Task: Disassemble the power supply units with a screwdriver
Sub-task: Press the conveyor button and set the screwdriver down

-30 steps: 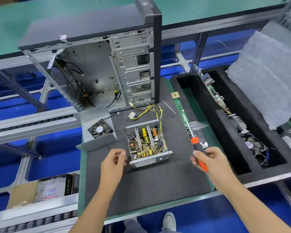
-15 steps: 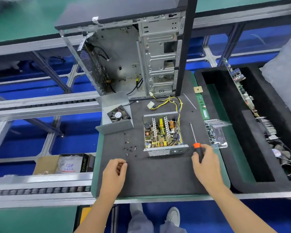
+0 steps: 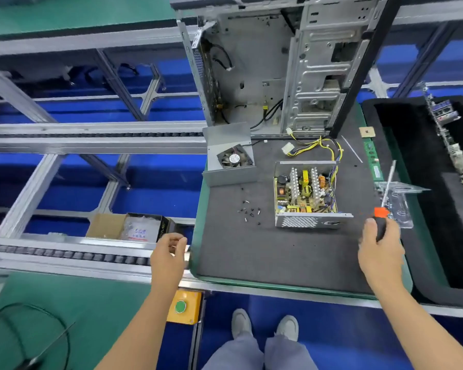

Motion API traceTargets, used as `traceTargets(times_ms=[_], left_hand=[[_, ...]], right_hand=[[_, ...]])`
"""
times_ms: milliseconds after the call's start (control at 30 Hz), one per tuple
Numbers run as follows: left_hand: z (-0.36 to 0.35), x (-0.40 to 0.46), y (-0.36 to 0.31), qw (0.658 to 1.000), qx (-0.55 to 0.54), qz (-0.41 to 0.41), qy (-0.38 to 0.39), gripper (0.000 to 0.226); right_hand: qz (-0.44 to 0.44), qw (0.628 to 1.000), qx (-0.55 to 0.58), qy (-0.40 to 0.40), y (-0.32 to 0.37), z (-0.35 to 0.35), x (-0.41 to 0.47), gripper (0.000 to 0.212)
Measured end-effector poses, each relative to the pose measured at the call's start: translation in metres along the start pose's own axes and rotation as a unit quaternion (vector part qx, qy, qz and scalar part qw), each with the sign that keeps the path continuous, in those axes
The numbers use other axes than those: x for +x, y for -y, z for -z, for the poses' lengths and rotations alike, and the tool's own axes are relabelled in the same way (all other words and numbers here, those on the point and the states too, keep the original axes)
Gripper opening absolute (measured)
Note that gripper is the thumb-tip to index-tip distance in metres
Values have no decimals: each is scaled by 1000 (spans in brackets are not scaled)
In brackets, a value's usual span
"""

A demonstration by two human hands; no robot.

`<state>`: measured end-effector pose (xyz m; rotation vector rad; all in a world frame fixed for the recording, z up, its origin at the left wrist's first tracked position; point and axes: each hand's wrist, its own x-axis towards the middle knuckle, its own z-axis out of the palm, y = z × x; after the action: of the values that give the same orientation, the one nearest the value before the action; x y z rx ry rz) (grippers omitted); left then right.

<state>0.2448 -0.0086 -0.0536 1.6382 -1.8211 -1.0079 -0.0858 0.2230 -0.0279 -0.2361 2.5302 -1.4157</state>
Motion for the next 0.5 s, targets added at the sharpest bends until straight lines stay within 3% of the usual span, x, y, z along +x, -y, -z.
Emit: traceTargets(times_ms=[100, 167, 267, 333, 500], left_hand=[[26, -5, 47, 994, 79, 63, 53, 7], [37, -13, 77, 971, 121, 121, 165, 21], [42, -24, 106, 922, 164, 143, 319, 50], [43, -25, 111, 920, 158, 137, 332, 59], [41, -18, 116, 906, 209, 91, 356, 61]], right_hand=[[46, 996, 67, -39, 22, 0, -24, 27], [98, 993, 57, -11, 36, -6, -46, 25], [159, 985, 3, 65, 56, -28, -76, 17], [180, 977, -8, 112, 67, -46, -92, 10], [158, 974, 9, 160, 71, -71, -105, 15]])
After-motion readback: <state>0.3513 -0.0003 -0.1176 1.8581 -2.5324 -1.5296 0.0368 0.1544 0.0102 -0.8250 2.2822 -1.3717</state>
